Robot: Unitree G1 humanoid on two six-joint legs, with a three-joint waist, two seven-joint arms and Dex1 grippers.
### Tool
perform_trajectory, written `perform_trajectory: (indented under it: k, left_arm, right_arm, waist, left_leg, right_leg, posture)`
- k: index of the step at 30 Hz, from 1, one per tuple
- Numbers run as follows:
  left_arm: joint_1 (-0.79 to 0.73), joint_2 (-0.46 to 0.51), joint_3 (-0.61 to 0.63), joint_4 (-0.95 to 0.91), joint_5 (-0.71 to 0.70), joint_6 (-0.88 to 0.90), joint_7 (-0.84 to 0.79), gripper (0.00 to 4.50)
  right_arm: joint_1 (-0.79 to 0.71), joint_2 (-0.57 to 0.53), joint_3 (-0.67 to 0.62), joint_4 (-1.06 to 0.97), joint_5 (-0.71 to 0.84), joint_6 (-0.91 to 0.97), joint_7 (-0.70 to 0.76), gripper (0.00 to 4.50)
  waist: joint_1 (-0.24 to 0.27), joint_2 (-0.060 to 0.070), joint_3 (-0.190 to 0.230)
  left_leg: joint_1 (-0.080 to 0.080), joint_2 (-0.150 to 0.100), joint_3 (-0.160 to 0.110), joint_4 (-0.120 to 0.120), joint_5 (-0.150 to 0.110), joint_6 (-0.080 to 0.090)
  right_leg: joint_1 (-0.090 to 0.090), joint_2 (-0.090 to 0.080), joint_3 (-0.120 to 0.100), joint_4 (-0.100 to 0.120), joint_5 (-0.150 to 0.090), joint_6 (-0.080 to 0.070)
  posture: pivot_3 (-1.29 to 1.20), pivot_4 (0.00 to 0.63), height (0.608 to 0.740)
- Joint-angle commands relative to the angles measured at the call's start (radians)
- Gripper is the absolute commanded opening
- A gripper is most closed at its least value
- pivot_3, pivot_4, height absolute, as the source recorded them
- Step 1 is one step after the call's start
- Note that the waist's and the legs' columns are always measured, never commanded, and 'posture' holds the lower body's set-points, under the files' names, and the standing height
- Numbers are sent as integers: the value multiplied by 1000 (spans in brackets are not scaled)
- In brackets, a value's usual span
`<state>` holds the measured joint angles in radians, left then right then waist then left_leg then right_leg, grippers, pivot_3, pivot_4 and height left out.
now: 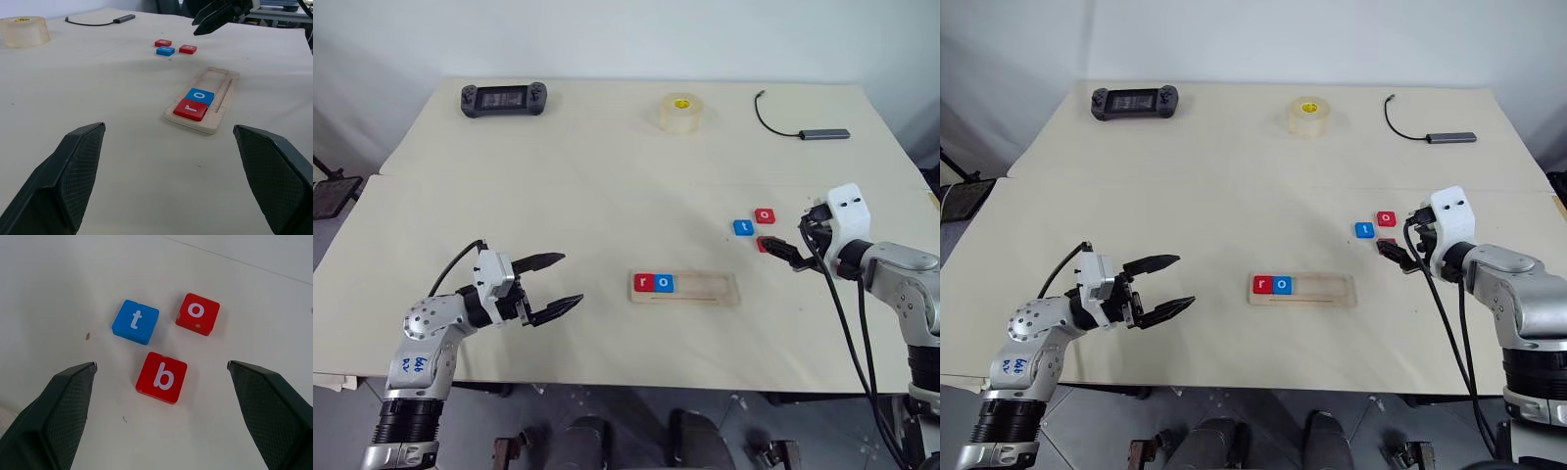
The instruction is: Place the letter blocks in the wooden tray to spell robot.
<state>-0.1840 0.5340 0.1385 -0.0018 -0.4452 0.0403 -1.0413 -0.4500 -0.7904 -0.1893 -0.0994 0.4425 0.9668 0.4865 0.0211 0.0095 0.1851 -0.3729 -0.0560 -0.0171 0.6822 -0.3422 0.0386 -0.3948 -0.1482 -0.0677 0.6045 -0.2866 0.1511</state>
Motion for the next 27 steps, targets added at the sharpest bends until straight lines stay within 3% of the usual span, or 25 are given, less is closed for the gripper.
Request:
perform_trajectory:
  k: [1,16,19,26,27]
  left_arm:
    - [-10,-4,-5,-22,-5,-22,-1,4459]
    - [-15,-15,-35,-38,-2,-21,12,4459]
    - [-18,-13,-34,-42,-5,-21,15,4500]
    - [-19,-14,-43,-46,-8,-17,11,4500]
    - [-25,-16,-47,-43,-7,-17,9,4500]
  right_arm:
    - [-36,3,-29,-27,0,31,-22,4500]
    - [-198,140,47,277,-127,82,-153,4500]
    - [-194,142,55,256,-127,126,-151,3903]
    - [-182,163,36,216,-125,152,-169,1520]
    - [-178,161,26,202,-123,158,-175,1459]
  waist:
    - [0,0,0]
    - [-5,0,0]
    - [-5,0,0]
    - [-8,0,0]
    - [-8,0,0]
  left_leg:
    - [0,0,0,0,0,0]
    - [0,0,0,0,0,0]
    - [0,0,0,0,0,0]
    - [0,0,0,0,0,0]
    - [0,0,0,0,0,0]
  right_leg:
    - [0,0,0,0,0,0]
    - [-1,0,0,1,0,0]
    - [-1,0,0,1,0,0]
    - [0,0,0,1,0,0]
    - [0,0,0,1,0,0]
  posture:
    - [0,150,740]
    - [0,150,740]
    - [0,150,740]
    - [0,150,740]
    - [0,150,740]
